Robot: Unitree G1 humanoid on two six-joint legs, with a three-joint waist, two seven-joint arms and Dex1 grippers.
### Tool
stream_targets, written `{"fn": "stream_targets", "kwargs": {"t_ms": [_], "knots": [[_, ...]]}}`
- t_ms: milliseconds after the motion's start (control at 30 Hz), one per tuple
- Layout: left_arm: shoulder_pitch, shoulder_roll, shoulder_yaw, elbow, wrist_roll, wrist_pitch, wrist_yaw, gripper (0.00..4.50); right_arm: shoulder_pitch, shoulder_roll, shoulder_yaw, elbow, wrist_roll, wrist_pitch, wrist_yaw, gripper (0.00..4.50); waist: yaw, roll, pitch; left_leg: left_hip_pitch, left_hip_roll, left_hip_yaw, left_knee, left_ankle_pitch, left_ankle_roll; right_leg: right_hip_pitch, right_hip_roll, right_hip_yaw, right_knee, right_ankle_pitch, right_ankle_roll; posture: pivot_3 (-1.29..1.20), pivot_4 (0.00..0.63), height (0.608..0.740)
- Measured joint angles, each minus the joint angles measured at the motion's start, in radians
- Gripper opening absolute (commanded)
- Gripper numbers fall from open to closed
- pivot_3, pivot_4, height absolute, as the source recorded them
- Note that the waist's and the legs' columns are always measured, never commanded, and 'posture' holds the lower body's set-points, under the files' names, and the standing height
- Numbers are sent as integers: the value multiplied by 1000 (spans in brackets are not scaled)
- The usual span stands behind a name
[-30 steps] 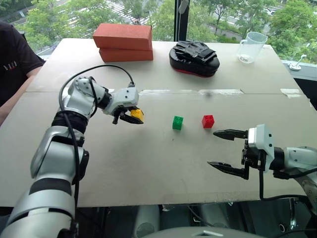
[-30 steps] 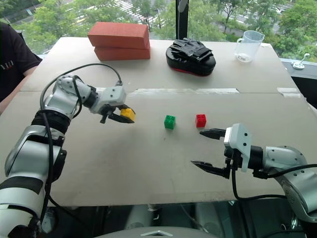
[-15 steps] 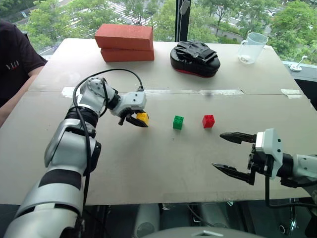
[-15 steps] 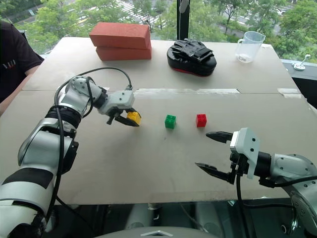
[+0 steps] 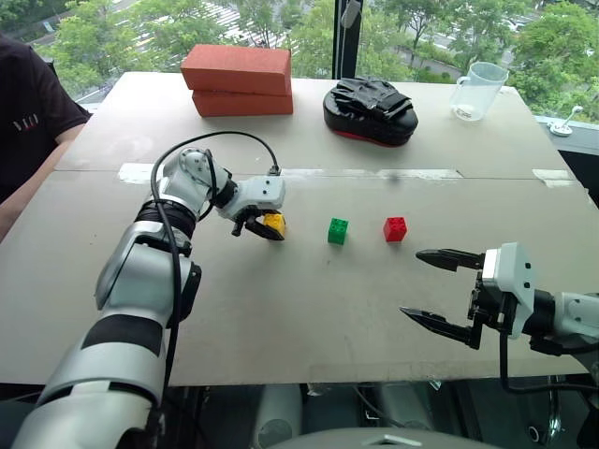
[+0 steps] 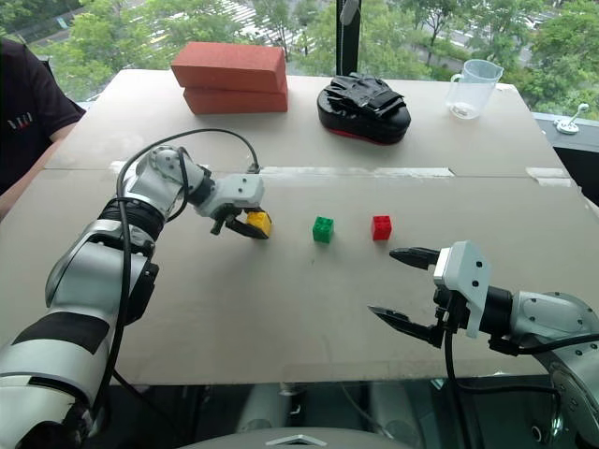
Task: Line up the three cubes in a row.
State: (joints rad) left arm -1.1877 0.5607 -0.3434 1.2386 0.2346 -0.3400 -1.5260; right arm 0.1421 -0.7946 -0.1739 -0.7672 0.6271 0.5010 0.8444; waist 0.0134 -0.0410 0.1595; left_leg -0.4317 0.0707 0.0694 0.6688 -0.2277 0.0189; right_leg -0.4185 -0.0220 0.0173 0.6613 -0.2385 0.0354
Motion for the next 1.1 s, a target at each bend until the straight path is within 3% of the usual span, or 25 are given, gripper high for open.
{"fn": "stream_targets", "kwargs": {"t_ms": [67,300,433,633,733,800,967,1100], "knots": [[0,-1,2,0,0,0,7,4429,0,-2,0,0,0,0,0,4500,0,0,0,0,0,0,0,0,0,0,0,0,0,0,0,0,150,740],[25,77,65,-84,-77,48,-73,4429,-2,-4,1,3,0,-1,1,4500,-6,0,0,1,2,0,0,0,0,0,2,0,0,0,0,0,150,740],[288,263,199,-526,-302,394,-77,4429,4,-13,-15,43,-10,-11,21,4500,-32,1,0,1,4,0,-1,0,0,-1,2,1,1,0,0,0,150,740],[630,367,483,-1114,-526,906,90,4429,44,-42,-84,94,-31,-26,46,4500,-20,1,0,4,4,-1,0,0,0,3,-1,-1,1,0,0,0,150,740],[925,299,762,-1508,-660,1191,271,4429,110,-52,-138,126,-38,-27,67,4500,-25,1,0,8,3,-1,-1,0,0,6,-7,0,1,-3,0,0,150,740],[1058,253,849,-1656,-708,1285,355,4429,130,-53,-160,147,-40,-30,82,4500,-23,1,0,12,2,-1,-1,0,0,9,-7,1,1,-5,2,0,150,740],[1366,107,998,-1901,-770,1342,496,4429,171,-56,-198,210,-55,-72,131,4500,-20,3,-2,22,3,1,-2,0,0,16,-10,0,0,-6,2,0,150,740],[1577,37,1009,-1925,-770,1276,533,4429,198,-45,-197,297,-92,-119,158,4500,-20,1,-3,23,3,0,-3,-1,-1,15,-13,0,0,-6,1,0,150,740]]}}
